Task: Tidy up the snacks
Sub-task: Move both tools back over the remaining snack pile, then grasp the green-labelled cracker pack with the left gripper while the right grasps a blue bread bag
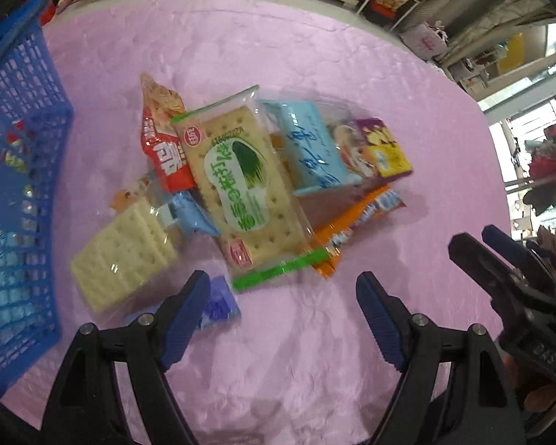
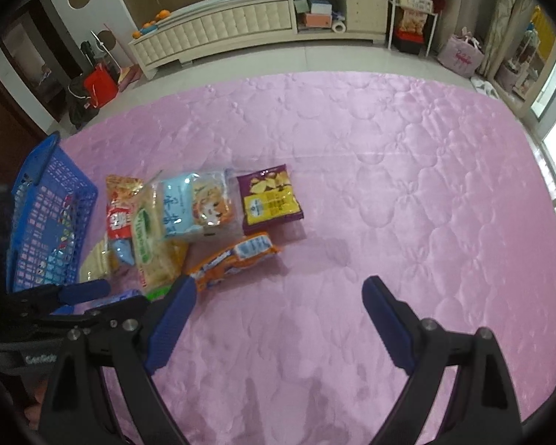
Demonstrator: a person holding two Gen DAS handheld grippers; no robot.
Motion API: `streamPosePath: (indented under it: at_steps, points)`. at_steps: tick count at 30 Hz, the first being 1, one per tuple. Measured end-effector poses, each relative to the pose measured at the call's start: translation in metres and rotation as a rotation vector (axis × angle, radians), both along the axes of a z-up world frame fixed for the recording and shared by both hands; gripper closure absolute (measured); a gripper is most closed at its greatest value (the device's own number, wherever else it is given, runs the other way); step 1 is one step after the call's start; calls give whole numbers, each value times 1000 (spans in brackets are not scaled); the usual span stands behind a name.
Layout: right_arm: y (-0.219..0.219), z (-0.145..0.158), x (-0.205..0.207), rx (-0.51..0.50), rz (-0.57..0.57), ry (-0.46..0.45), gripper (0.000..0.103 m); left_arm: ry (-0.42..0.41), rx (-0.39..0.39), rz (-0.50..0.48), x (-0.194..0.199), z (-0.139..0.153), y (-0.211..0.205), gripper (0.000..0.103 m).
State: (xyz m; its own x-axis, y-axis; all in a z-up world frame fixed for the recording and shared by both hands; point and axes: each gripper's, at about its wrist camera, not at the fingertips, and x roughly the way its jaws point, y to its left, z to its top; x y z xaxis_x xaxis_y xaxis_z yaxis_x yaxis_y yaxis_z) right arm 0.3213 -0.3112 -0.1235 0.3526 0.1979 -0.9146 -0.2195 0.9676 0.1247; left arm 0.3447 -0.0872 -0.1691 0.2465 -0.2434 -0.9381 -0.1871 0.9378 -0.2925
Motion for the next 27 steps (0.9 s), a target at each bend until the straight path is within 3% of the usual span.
streamPosePath:
  at_steps: [3,7,14,16,17,19,23,27]
  points:
    - [0,-6,5,-4,9,-4,10,9,0,16,10,-11,2,24]
    - [5,-8,6,-81,38,-56,10,11,-3,37,21,-20,3,24]
    - [3,-13,6,-56,44,-29,10,24,30,52,36,-29,0,24]
    - [1,-16,4,-53,42,-17,10,17,39,40,39,-27,-5,25]
    - [1,-16,3,-56,42,-15,10,16,60,37,38,-26,-6,35]
    - [0,-16,-1,-66,43,-13,10,14,78,25,38,-26,-7,41]
    - [-2,-13,-4,-56,29,-2,10,-37,83,-11,24,-12,-8,43]
    - [1,-5,-4,-38,22,5,10,-115,162,-93,10,11,-17,43]
